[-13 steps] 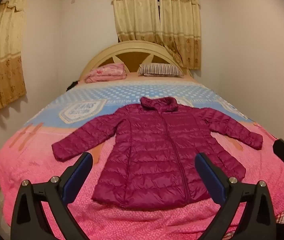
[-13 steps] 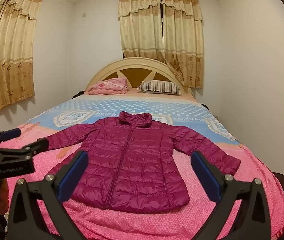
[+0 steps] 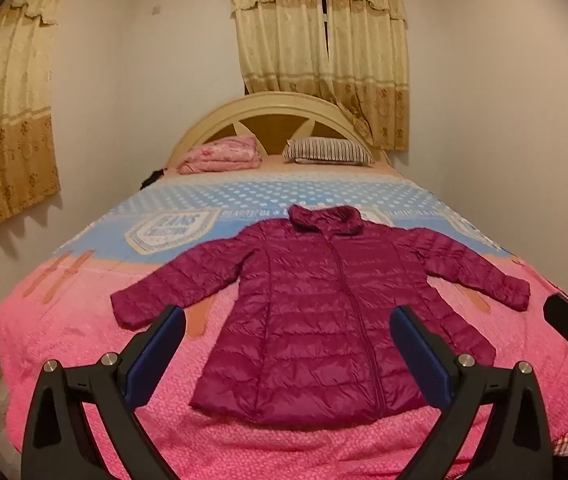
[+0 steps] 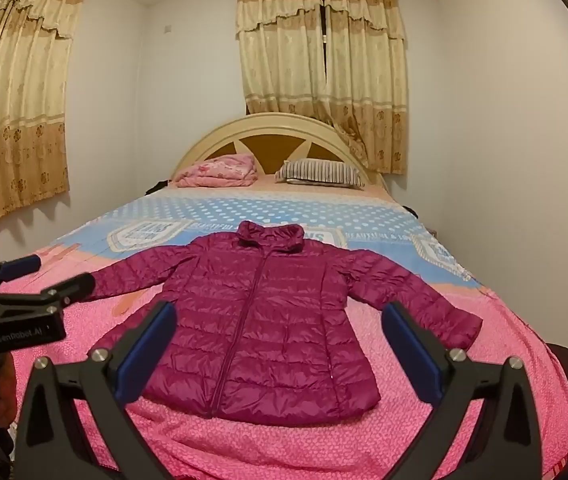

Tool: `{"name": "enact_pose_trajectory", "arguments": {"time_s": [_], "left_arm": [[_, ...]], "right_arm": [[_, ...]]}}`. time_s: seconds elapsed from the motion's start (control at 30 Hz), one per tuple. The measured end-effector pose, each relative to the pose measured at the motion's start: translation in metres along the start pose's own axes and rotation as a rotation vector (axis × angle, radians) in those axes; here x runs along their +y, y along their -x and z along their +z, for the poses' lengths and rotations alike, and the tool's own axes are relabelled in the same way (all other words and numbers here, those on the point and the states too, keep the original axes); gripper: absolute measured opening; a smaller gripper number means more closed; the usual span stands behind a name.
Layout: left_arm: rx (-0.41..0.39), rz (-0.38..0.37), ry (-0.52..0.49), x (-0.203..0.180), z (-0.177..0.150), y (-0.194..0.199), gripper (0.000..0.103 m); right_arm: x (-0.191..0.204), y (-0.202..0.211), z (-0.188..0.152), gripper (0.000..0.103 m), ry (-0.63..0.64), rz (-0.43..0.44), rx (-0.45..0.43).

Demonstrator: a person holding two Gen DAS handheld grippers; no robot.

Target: Fold large clothes

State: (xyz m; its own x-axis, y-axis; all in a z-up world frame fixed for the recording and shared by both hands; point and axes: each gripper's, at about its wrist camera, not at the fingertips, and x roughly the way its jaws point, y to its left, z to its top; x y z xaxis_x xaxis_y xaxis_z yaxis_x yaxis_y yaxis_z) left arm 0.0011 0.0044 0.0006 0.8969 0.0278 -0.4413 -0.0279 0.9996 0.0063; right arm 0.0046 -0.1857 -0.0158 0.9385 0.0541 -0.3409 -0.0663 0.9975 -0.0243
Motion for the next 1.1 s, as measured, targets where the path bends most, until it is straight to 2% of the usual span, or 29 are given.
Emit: {"name": "enact_pose_trajectory", "arguments": {"time_s": [1.1], "left_arm": [[-0.057, 0.014, 0.019, 0.010, 0.006, 0.011, 0.102]], "right_arm": [[-0.002, -0.009, -0.006, 0.103, -0.010, 0.009, 0.033]]}}
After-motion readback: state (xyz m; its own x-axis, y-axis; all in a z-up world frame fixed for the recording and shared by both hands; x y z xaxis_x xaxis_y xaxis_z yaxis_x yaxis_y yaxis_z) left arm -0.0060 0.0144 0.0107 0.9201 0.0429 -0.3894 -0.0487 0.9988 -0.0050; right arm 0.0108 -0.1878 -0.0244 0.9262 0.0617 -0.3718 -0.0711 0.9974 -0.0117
